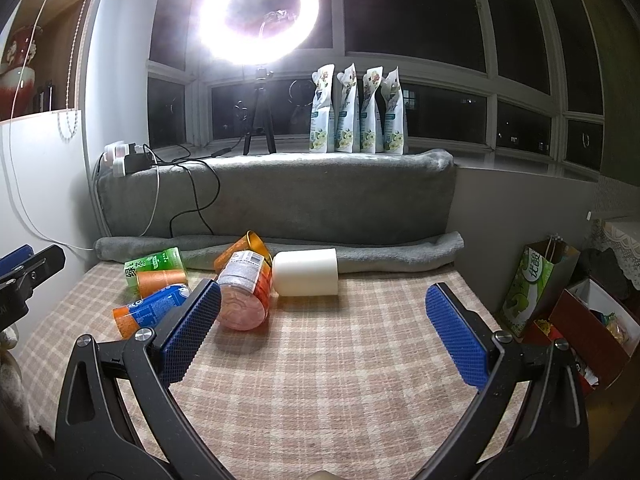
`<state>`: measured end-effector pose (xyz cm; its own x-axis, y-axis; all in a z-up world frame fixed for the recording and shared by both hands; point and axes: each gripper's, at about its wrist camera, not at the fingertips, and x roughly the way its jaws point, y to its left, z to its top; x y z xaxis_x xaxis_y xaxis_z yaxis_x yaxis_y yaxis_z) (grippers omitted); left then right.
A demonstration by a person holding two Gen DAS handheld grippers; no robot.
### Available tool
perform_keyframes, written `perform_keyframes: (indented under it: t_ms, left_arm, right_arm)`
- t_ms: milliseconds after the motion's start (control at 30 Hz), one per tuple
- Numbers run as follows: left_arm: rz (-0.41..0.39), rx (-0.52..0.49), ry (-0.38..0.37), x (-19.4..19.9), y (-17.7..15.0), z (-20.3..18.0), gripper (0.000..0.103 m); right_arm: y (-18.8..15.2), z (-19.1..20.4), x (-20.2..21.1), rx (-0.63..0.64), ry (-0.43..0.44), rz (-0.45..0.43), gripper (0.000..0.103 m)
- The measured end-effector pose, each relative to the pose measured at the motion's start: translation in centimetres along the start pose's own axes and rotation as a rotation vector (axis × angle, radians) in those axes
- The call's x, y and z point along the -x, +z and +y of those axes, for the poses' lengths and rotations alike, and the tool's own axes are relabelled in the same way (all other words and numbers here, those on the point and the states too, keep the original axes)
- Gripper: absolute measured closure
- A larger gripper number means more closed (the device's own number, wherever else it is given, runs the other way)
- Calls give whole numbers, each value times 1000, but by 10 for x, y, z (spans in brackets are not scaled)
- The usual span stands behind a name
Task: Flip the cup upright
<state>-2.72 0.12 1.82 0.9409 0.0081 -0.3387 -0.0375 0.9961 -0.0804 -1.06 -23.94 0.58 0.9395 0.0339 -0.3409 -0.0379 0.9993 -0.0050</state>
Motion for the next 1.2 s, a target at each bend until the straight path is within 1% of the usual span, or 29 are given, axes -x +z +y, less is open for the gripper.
perform_keyframes:
  t_ms: [500,733,967,1200]
  left_arm:
    - [0,1,0,0,0,0,19]
    - [10,3,6,-2,-1,4,19]
    - [23,1,21,-7,-5,14,19]
    - [76,-27,48,-16,-18,30,19]
  right_arm:
    - [-3,6,-3,10,13,11,0]
    - [-1,13,-20,38,60,34,0]
    - [5,28,-39,96,120,55,0]
    - [12,52,-64,170,175,78,0]
